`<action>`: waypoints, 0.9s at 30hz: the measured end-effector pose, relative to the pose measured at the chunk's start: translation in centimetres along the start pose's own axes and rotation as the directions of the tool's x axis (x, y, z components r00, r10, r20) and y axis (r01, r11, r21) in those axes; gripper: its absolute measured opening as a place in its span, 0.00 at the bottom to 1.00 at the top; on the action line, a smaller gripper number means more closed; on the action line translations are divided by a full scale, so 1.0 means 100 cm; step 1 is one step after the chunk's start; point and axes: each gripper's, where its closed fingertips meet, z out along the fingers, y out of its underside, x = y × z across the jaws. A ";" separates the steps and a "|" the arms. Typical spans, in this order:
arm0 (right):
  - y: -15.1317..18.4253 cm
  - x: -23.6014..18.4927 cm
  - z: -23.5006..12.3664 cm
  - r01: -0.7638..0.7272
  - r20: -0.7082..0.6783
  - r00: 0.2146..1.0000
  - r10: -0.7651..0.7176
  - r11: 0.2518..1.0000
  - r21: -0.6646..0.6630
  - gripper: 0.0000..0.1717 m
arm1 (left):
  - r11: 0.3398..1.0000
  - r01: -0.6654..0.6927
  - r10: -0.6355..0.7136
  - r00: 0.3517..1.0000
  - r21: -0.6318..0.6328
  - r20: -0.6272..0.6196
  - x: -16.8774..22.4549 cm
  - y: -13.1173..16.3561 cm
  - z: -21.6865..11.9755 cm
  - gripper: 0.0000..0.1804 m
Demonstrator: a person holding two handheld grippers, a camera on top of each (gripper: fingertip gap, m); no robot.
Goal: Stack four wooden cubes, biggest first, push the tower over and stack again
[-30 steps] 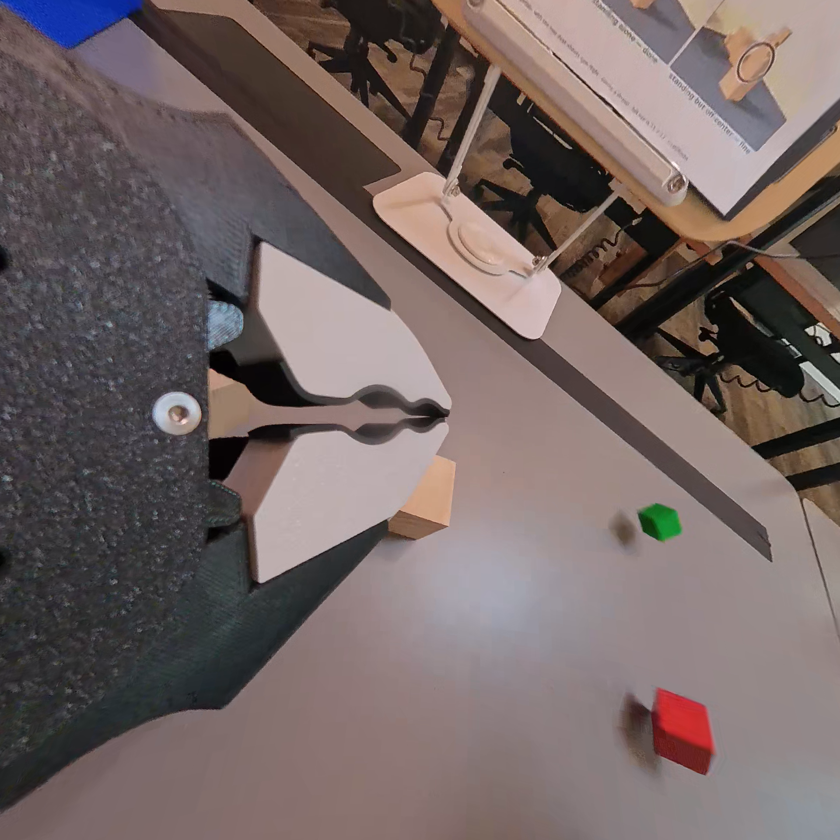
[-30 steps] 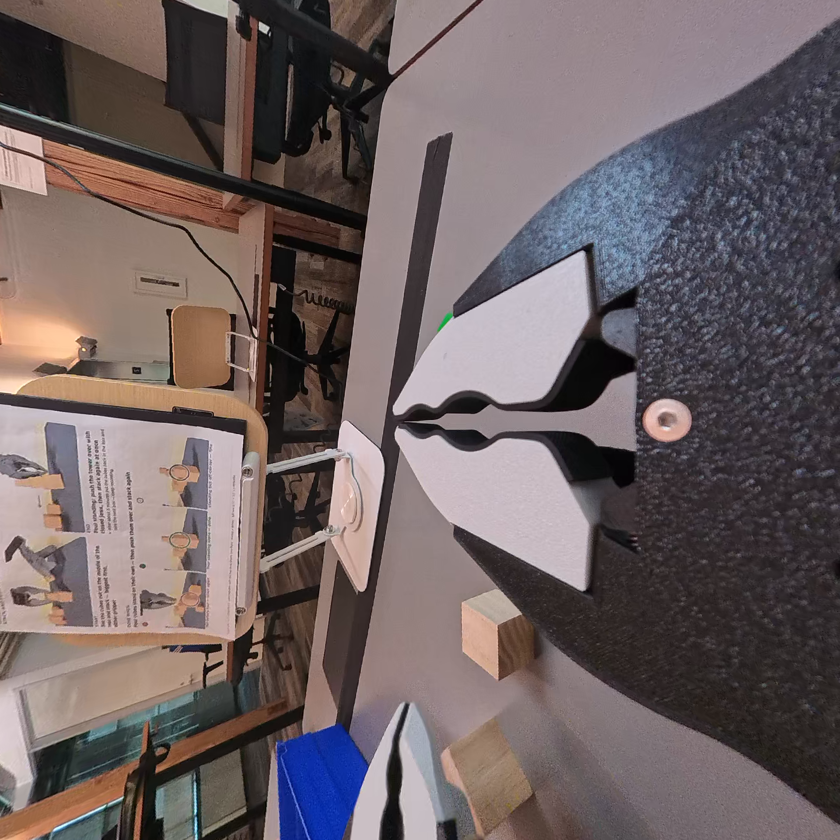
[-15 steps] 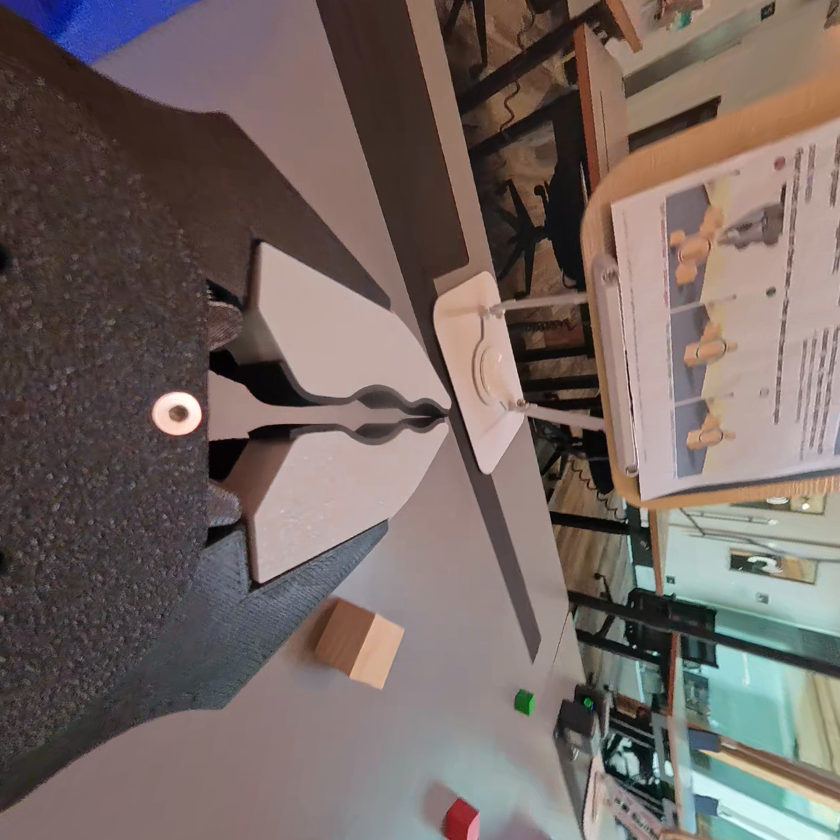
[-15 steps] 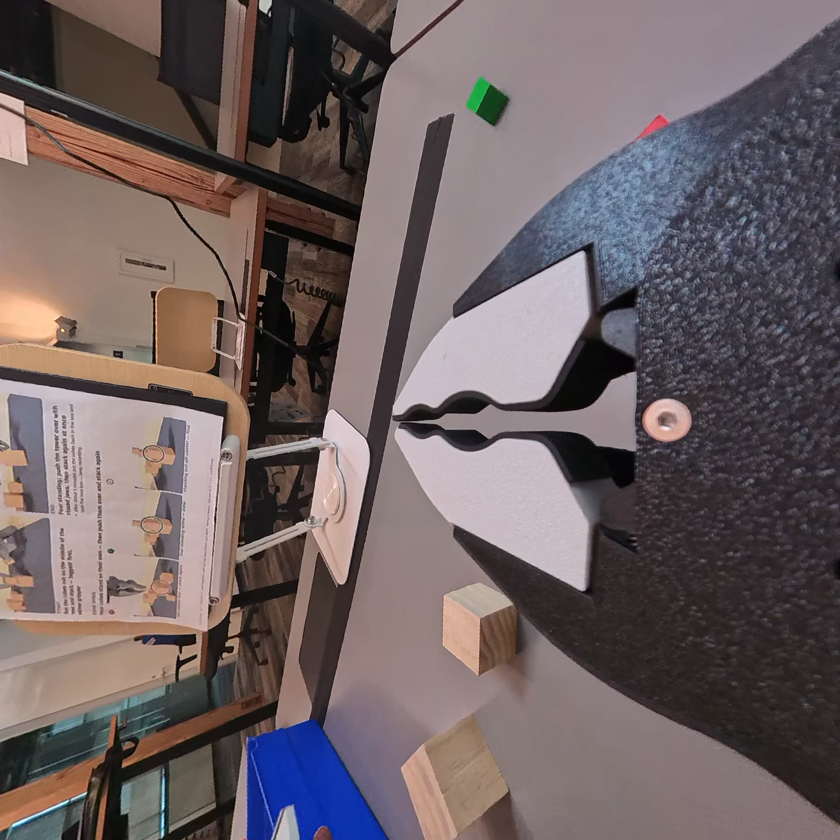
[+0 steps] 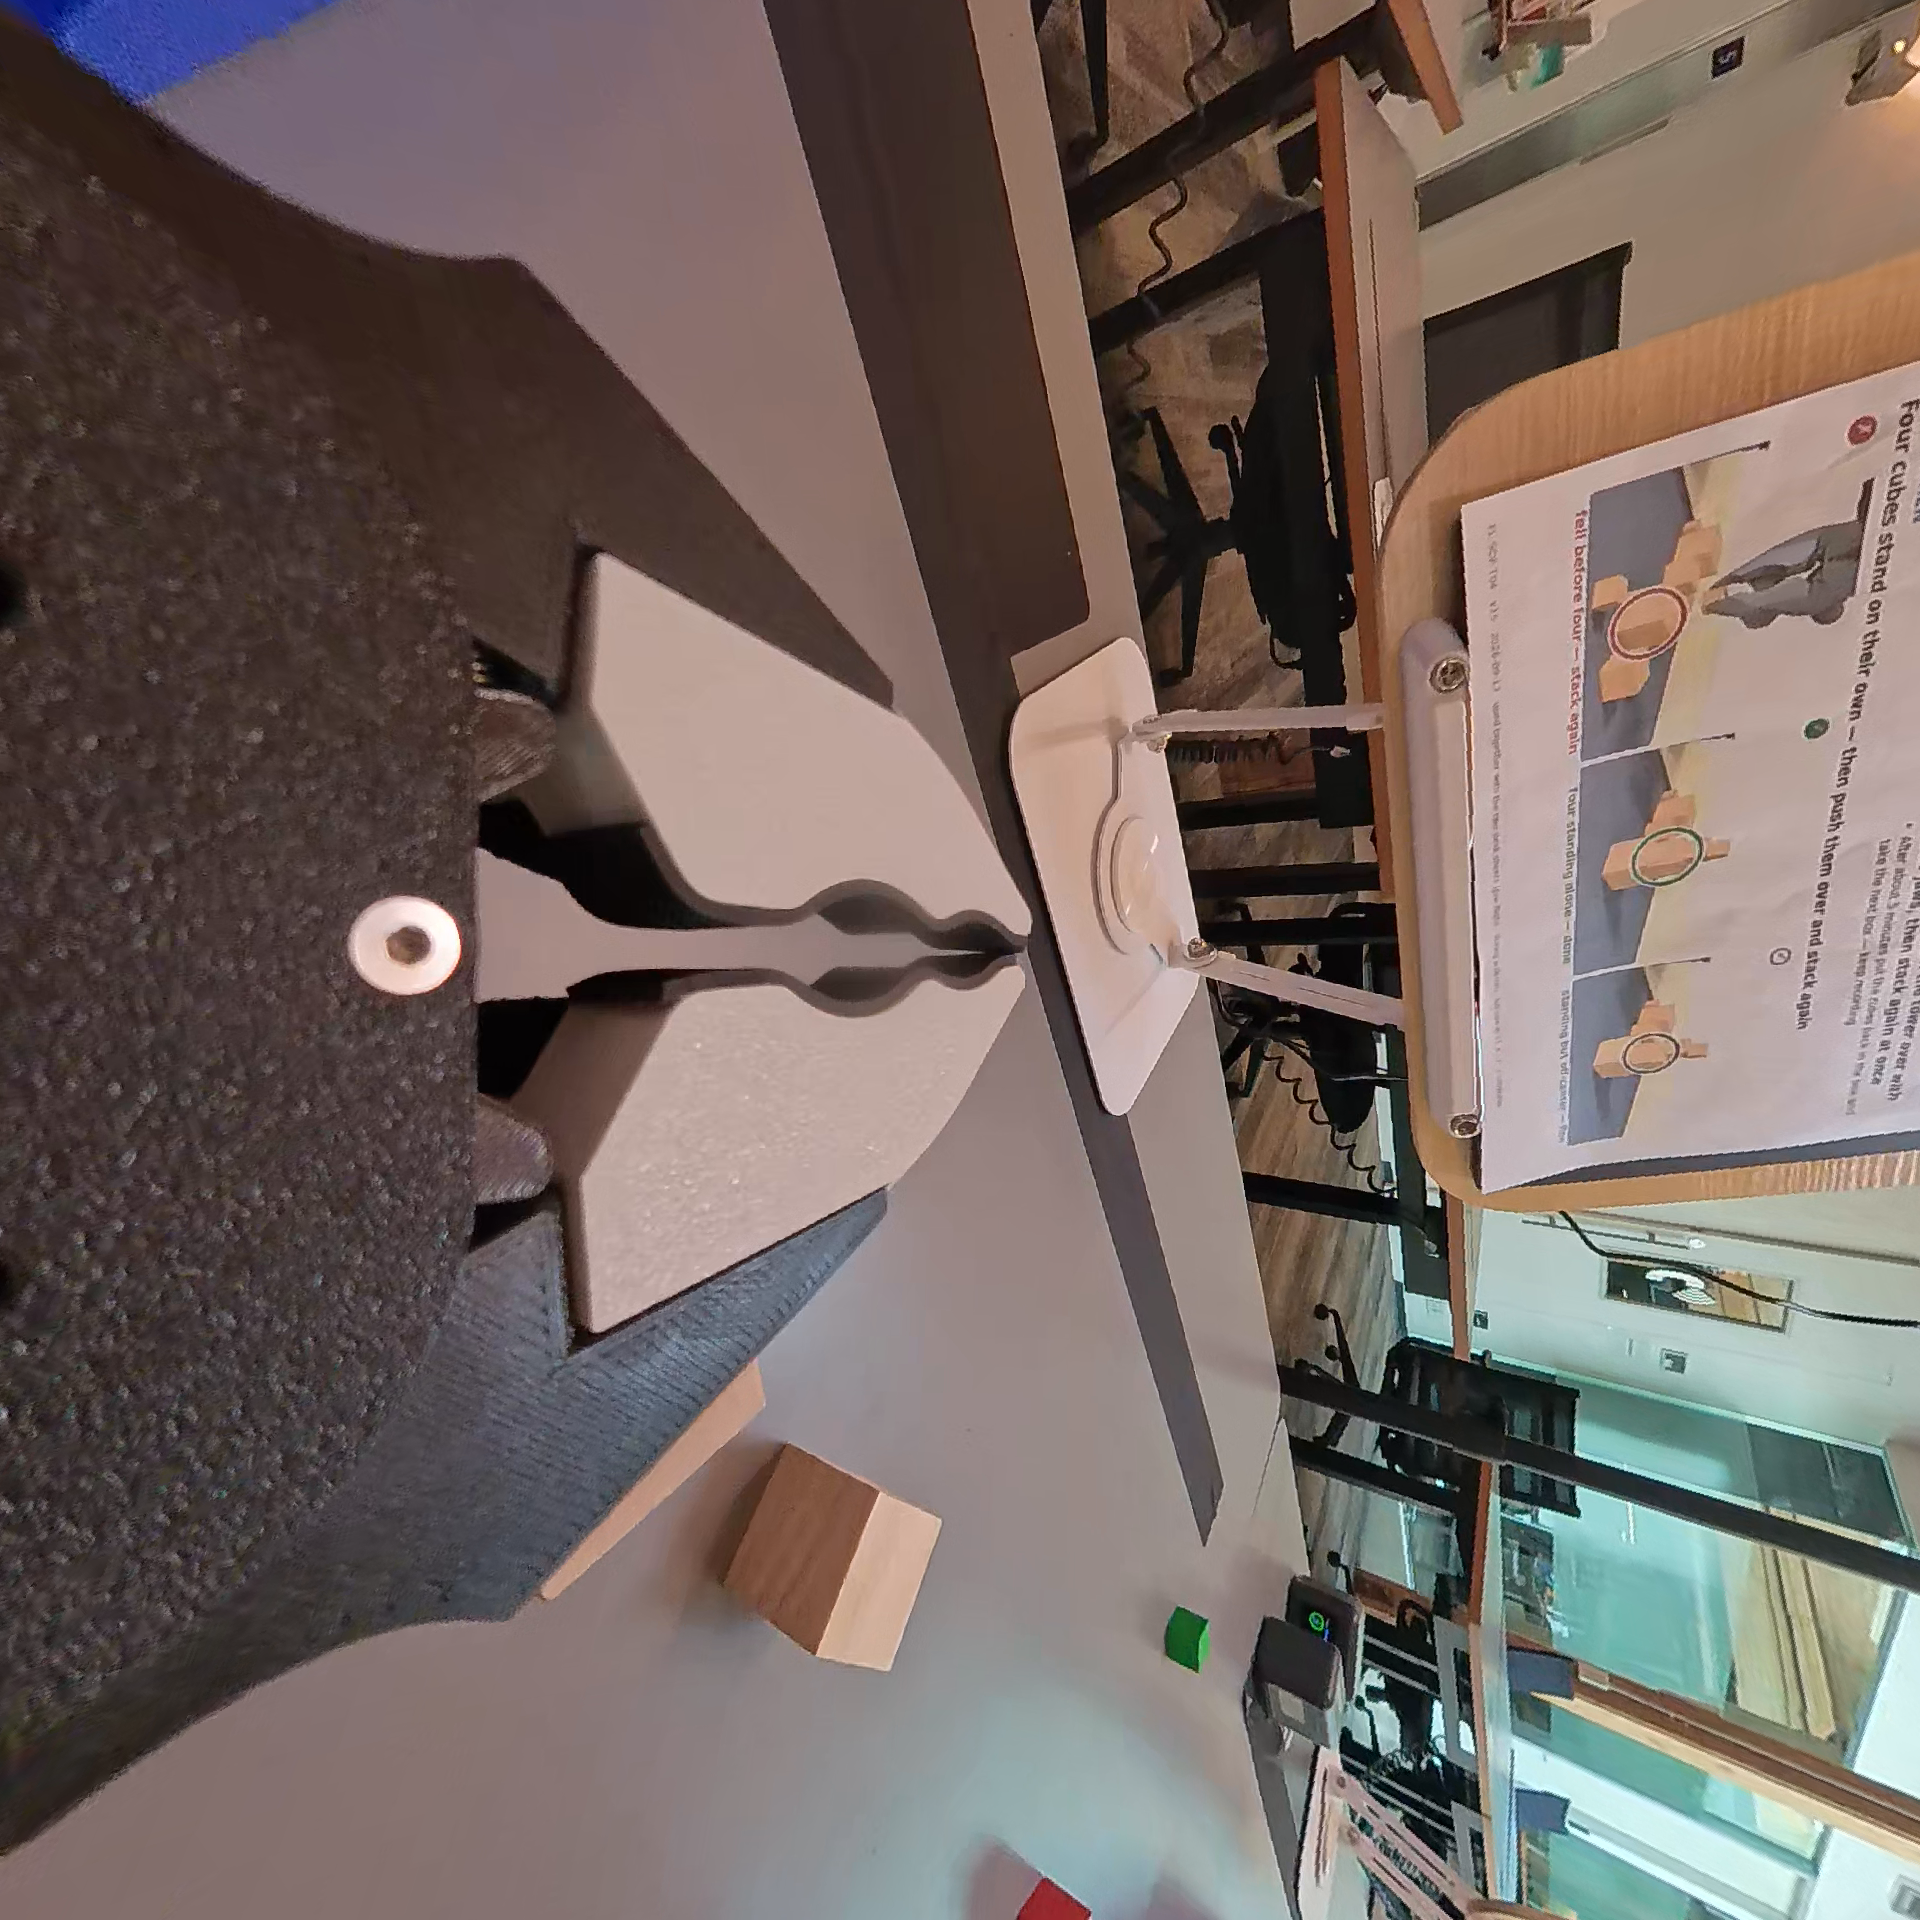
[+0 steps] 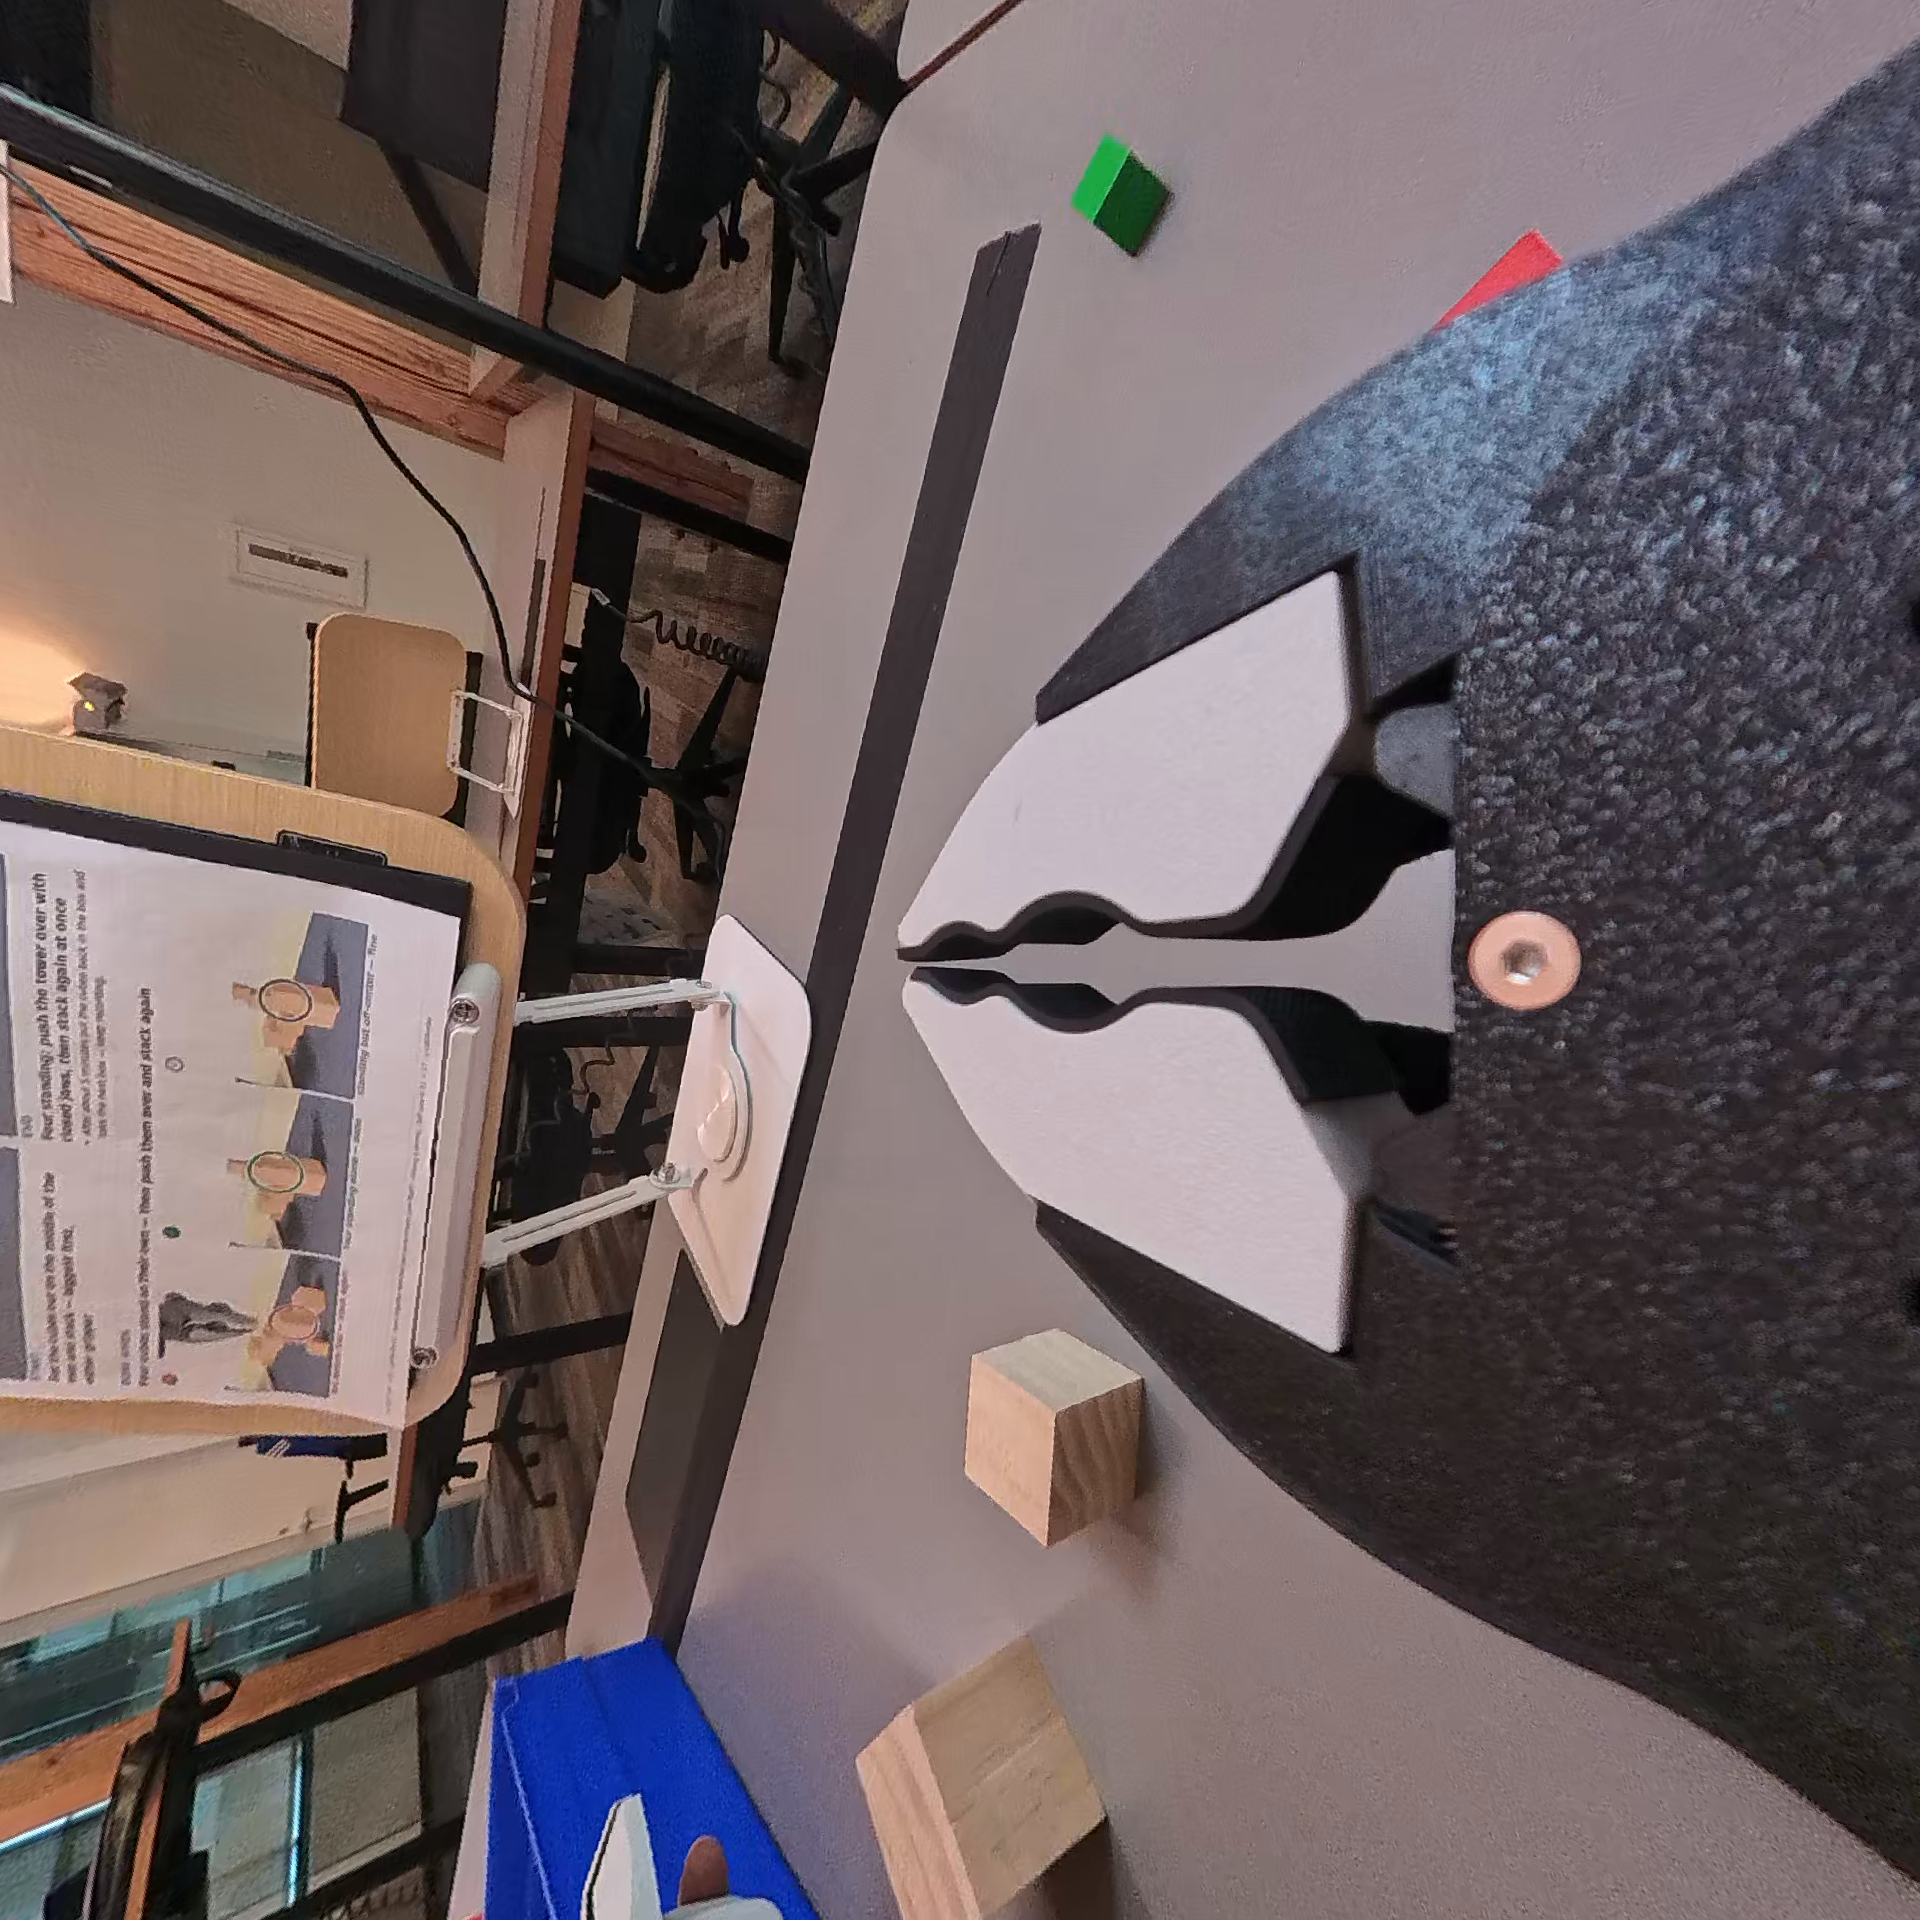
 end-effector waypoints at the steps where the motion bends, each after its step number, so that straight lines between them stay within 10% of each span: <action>1: 0.000 -0.001 0.000 0.002 0.002 1.000 -0.002 1.000 0.002 0.01 | 1.000 0.004 -0.004 1.000 0.003 0.003 -0.001 -0.001 0.000 0.00; 15: 0.012 -0.043 0.010 0.087 0.177 0.981 -0.078 0.995 -0.045 0.25 | 0.992 0.045 -0.035 0.996 0.115 -0.081 0.001 -0.027 -0.016 0.04; 20: 0.017 -0.090 0.018 0.134 0.317 0.944 -0.092 0.984 -0.114 0.45 | 0.989 0.068 -0.033 0.968 0.131 -0.249 0.027 -0.029 -0.015 0.15; 27: 0.022 -0.171 0.032 0.298 0.513 0.845 -0.150 0.929 -0.221 0.48 | 0.991 0.005 0.030 0.967 0.135 -0.255 0.029 -0.026 -0.015 0.16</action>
